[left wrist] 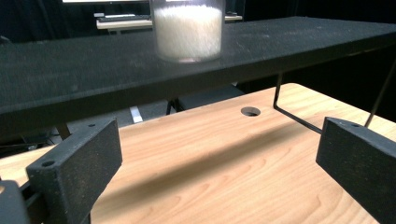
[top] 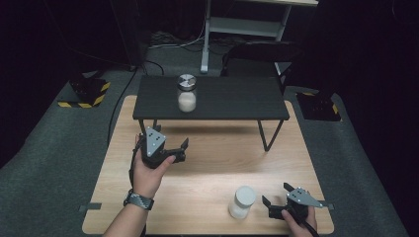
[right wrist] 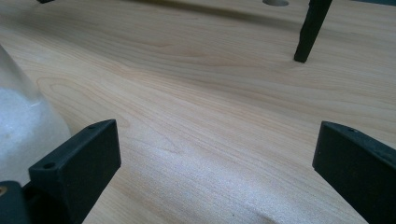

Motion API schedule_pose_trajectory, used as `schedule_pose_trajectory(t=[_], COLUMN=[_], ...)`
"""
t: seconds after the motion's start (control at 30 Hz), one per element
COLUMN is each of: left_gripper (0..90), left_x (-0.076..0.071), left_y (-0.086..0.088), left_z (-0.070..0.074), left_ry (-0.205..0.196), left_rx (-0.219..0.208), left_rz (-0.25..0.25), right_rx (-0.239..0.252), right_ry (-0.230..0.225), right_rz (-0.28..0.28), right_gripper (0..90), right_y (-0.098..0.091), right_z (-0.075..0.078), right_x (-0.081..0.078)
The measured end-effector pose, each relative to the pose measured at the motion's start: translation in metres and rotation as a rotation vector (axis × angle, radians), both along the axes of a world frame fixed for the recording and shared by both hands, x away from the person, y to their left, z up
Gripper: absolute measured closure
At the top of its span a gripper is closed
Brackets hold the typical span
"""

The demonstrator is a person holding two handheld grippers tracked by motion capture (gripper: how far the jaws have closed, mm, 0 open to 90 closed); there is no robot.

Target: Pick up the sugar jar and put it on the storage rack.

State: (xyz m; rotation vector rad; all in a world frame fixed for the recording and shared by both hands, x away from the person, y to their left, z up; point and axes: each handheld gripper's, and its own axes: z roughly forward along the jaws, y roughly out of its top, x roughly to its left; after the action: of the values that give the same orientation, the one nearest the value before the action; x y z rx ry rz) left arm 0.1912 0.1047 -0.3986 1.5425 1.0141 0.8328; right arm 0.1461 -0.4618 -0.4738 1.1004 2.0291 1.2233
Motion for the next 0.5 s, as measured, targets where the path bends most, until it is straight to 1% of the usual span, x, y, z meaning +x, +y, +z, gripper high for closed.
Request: schedule_pose_trajectory(t=[0.33, 0.4, 0.47, 0.5], left_gripper=[0.2, 0.3, 0.2, 0.2], left_x=[-0.022, -0.026, -0.031, -0.033], left_y=[0.007, 0.008, 0.009, 0.009], left_z=[-0.031, -0.036, -0.042, -0.045], left_ry=[0.001, 0.008, 0.014, 0.019], left_rx=[-0.027, -0.023, -0.029, -0.023], left_rz=[-0.034, -0.041, -0.047, -0.050], right_rx=[-0.002, -0.004, -0.005, -0.004], right_ry=[0.001, 0.000, -0.001, -0.001], right_rz=[0.001, 0.001, 0.002, 0.002], right_gripper=[0.7, 0.7, 0.7, 0.7], right_y=[0.000, 0.001, 0.001, 0.001], right_z=[0.000, 0.000, 0.000, 0.000], right_x=[0.000, 0.000, 0.000, -0.001])
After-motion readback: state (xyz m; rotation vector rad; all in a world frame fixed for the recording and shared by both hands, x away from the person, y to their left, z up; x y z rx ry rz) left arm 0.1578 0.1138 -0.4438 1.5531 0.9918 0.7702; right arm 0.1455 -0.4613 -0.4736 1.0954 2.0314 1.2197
